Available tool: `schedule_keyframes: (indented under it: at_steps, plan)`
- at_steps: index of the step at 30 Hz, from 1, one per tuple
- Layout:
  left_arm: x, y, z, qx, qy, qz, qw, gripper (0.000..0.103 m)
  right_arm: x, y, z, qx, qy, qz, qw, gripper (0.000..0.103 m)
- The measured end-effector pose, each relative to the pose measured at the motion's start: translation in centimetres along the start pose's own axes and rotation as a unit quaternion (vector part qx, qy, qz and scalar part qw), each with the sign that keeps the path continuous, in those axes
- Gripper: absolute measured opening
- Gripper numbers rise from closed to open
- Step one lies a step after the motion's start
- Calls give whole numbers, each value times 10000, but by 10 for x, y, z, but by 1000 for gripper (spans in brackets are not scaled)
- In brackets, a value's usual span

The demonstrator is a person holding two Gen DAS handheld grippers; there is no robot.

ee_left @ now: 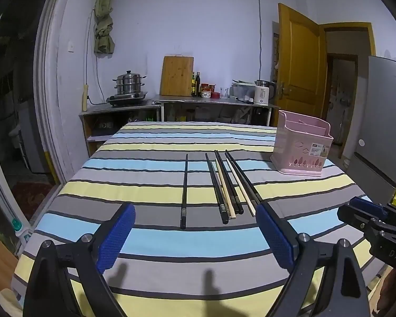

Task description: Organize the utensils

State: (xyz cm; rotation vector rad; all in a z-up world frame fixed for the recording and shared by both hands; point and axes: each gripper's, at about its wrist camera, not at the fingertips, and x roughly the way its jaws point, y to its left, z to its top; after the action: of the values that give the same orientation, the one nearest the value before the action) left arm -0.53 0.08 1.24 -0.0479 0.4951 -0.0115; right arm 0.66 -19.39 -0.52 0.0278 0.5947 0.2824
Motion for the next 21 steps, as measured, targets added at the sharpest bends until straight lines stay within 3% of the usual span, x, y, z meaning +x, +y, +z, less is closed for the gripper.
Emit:
schedule_keyframes:
  at_steps: [21]
  plan:
    - [-2,-2,-2,-1,-21,-9,10000,93,-1,-2,0,17,-4,9,10000,42]
